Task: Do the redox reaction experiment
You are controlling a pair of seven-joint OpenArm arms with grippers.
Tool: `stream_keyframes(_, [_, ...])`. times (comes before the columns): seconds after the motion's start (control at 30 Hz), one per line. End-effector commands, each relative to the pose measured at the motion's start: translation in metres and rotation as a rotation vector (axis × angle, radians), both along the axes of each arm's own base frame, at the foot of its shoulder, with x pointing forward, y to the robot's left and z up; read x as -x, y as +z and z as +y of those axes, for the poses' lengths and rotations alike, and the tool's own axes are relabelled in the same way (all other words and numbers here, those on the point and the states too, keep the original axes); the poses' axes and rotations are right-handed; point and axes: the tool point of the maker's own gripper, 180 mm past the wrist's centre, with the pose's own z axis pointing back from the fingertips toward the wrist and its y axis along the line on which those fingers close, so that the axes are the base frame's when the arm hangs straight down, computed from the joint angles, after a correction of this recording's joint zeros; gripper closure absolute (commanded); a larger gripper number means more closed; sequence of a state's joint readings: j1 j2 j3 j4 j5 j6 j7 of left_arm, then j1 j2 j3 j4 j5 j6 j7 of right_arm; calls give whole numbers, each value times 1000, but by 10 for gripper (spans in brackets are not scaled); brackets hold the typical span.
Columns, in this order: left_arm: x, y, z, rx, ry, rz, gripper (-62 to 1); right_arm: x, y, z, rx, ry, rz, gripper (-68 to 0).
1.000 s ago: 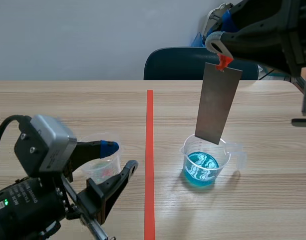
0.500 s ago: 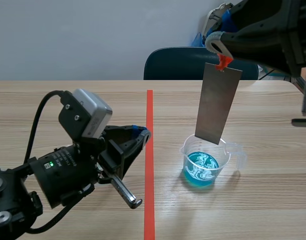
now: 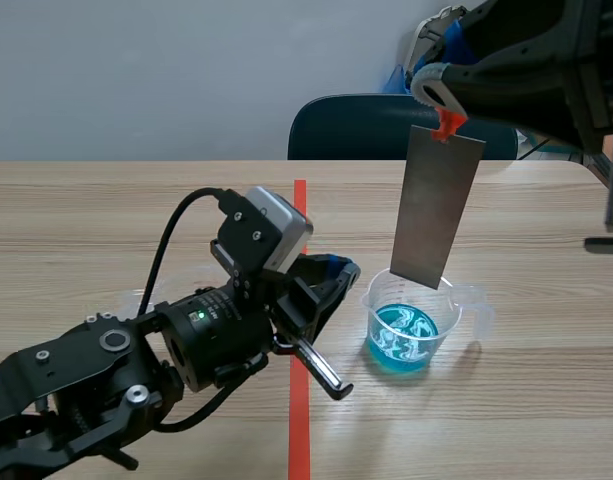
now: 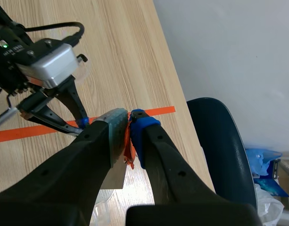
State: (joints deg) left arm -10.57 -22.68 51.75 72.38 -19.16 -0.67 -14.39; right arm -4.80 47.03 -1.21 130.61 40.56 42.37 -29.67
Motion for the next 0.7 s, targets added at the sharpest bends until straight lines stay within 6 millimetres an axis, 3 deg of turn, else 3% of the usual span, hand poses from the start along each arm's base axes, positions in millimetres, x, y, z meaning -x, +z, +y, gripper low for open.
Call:
stream_keyframes(0.0, [-6,13,-6,39,4,-20,-40,0,6,1,-8,13,-18,-6])
stream_keyframes(0.2, [-17,8,-7,31,18,-21,-40,0,6,1,-8,14,-18,-6])
stream_keyframes(0.67, [-17,8,-7,31,18,-23,-40,0,5,1,-6,12,-17,-6])
